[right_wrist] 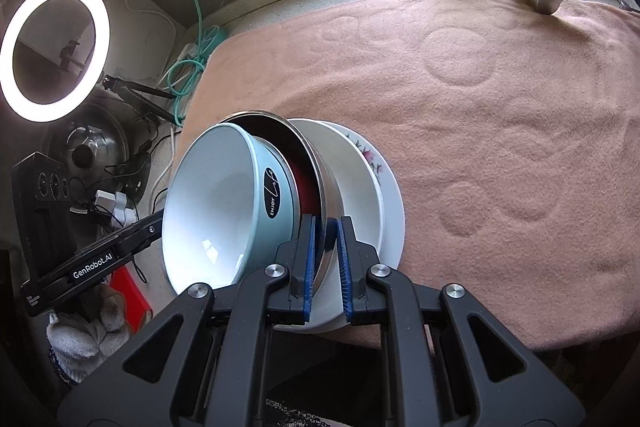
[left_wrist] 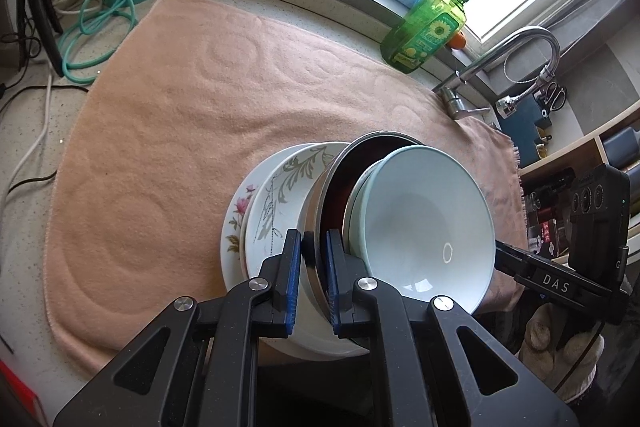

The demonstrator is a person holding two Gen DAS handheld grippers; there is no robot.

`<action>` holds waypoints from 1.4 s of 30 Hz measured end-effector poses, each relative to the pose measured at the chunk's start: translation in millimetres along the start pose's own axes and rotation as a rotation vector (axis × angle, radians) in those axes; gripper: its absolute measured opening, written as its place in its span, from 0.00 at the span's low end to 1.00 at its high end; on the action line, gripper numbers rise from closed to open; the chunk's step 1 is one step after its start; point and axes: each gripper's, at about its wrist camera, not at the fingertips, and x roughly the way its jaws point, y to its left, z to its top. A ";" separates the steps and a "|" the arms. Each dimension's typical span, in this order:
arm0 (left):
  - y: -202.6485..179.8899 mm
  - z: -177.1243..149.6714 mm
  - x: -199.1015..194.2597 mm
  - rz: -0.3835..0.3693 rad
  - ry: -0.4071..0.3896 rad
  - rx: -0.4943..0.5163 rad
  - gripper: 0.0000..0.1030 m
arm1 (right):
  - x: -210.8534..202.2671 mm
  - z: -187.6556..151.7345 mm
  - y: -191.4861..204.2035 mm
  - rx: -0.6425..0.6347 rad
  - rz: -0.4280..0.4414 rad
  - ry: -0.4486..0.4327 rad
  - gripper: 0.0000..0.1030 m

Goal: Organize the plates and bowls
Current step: 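Carry the nested bowls with the right tool onto the plate stack, then open the right tool to release the nested bowls and withdraw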

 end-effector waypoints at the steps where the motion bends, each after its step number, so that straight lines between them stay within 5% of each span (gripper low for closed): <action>1: 0.8 -0.5 0.2 0.001 0.001 -0.002 0.09 | 0.5 -0.3 0.2 -0.001 -0.001 0.000 0.12; 40: 5.0 2.1 -15.3 0.017 -0.045 0.000 0.13 | -10.6 0.7 6.4 -0.051 -0.037 -0.037 0.13; 42: 4.7 1.9 -17.7 0.022 -0.053 0.002 0.13 | -14.8 0.5 6.6 -0.054 -0.040 -0.047 0.19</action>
